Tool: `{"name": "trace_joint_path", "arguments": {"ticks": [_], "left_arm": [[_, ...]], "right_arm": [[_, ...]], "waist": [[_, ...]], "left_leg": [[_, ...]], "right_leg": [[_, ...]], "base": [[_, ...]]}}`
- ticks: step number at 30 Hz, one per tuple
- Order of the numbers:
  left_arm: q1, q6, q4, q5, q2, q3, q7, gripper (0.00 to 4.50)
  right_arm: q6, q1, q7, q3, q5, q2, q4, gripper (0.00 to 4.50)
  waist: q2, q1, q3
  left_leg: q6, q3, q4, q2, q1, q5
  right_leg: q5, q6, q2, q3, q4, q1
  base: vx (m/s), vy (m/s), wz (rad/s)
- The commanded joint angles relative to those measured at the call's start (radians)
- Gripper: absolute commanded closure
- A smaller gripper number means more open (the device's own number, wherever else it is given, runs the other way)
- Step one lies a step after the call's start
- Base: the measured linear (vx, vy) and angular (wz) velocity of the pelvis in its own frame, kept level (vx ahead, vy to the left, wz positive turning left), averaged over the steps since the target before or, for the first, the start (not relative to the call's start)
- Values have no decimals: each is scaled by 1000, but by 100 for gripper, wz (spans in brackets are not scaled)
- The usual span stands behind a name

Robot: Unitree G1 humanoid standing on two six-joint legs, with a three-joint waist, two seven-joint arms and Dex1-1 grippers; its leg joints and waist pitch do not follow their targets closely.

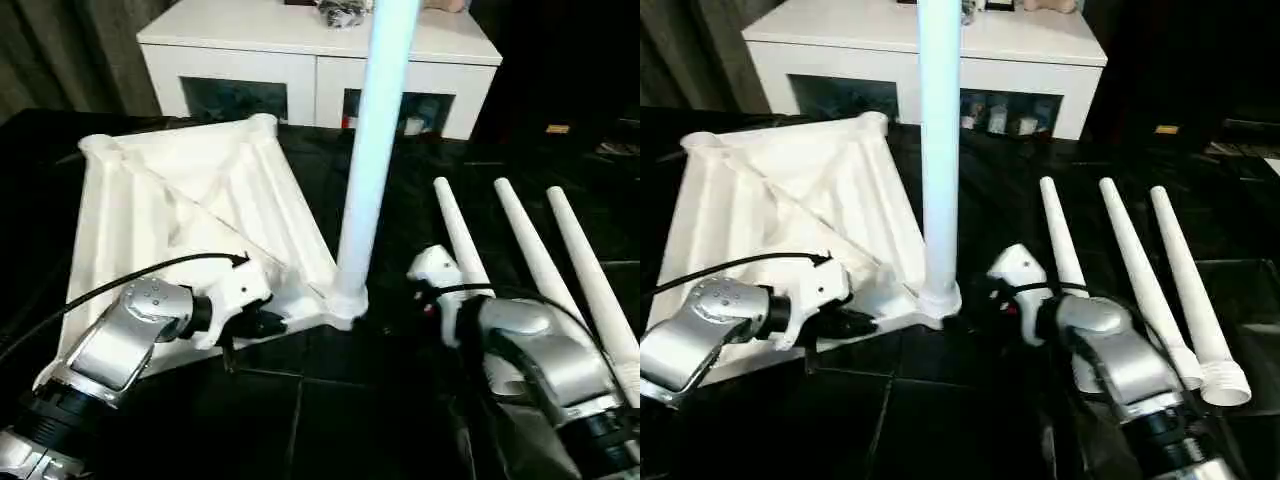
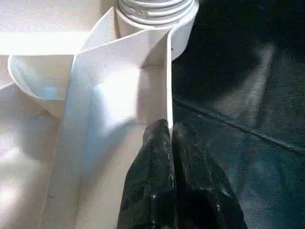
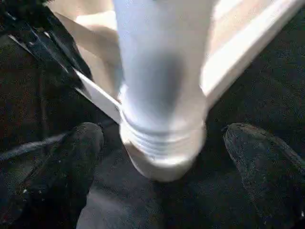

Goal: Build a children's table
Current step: Rotate leg to tighten

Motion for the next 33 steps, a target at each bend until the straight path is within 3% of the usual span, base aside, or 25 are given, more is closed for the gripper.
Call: {"name": "trace_joint_path", "arguments": {"ticks": [1,5,6,9,11,27,30,32,33], "left_arm": [[12,7,2,4,3,-36,-22,450],[19,4,-5,4,8,-34,-35,450],[20,7,-7,5,8,-34,-38,450],[24,9,-12,5,9,-34,-37,450],[27,10,-14,4,10,-35,-36,450],[58,14,-26,-5,24,-41,-52,450],[56,18,-15,4,-2,-43,-22,450],[44,42,11,14,-60,-33,53,450],[24,67,50,28,-141,-19,153,450]], "right_arm": [[-1,-24,-1,8,-6,7,-1,6],[4,-35,9,15,-6,22,9,6],[-1,-43,8,17,-13,31,25,32],[-9,-53,3,18,-20,44,49,45],[-9,-53,5,19,-17,50,52,79],[-11,-32,-13,17,-34,76,95,180],[-4,-44,-102,-2,-60,113,156,181],[0,-61,-210,-30,-80,161,224,181],[18,-87,-345,-76,-83,229,304,181]], "waist": [[4,-1,-48],[3,2,-52],[3,2,-52],[1,4,-53],[2,6,-53],[3,5,-55],[3,0,-49],[4,-11,-40],[3,-15,-38]], "left_leg": [[8,-15,-83,51,5,-180],[18,-14,-78,48,3,-128],[20,-14,-78,48,3,-123],[26,-12,-75,47,3,-109],[27,-12,-75,48,4,-106],[29,-12,-73,47,4,-100],[19,-12,-77,46,3,-133],[-21,-14,-87,47,10,-242],[-32,-17,-88,47,11,-269]], "right_leg": [[-148,-240,-69,39,-66,41],[-70,-248,-68,37,-57,44],[-62,-250,-68,37,-56,44],[-43,-259,-69,38,-55,45],[-38,-261,-69,37,-54,46],[-28,-260,-68,36,-51,48],[-85,-256,-68,37,-58,45],[-252,-232,-69,37,-73,36],[-301,-222,-70,37,-77,35]], "base": [[0,0,0],[0,0,0],[0,0,0],[0,0,0],[0,0,0],[0,0,0],[0,0,0],[0,0,0],[-54,-1,0]]}}
